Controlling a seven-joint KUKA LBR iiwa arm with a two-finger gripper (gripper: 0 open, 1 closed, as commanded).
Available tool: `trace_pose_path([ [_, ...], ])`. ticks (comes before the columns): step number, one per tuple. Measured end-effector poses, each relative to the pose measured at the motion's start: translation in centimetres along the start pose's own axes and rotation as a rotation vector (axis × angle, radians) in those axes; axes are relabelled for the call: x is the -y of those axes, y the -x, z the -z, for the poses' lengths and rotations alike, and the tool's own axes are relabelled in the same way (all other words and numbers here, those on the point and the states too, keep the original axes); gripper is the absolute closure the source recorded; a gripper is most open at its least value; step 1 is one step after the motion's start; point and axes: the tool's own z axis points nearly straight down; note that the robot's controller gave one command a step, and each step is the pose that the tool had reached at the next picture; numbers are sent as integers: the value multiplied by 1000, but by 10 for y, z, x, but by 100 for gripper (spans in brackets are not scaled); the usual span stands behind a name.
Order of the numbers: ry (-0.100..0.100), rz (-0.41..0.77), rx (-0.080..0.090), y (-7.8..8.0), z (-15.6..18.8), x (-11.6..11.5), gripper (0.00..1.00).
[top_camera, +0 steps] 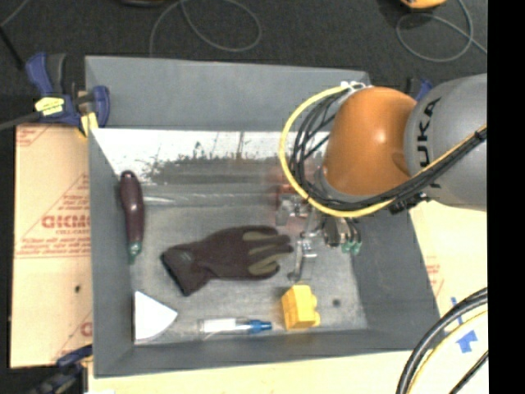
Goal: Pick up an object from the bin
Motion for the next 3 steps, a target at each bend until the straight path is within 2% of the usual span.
trace_pose_path([
  [1,0,0,6,1,4,0,0],
  [2,-2,85,11,16,-37,-26,0],
  [3,-1,189,8,38,-24,-81,0],
])
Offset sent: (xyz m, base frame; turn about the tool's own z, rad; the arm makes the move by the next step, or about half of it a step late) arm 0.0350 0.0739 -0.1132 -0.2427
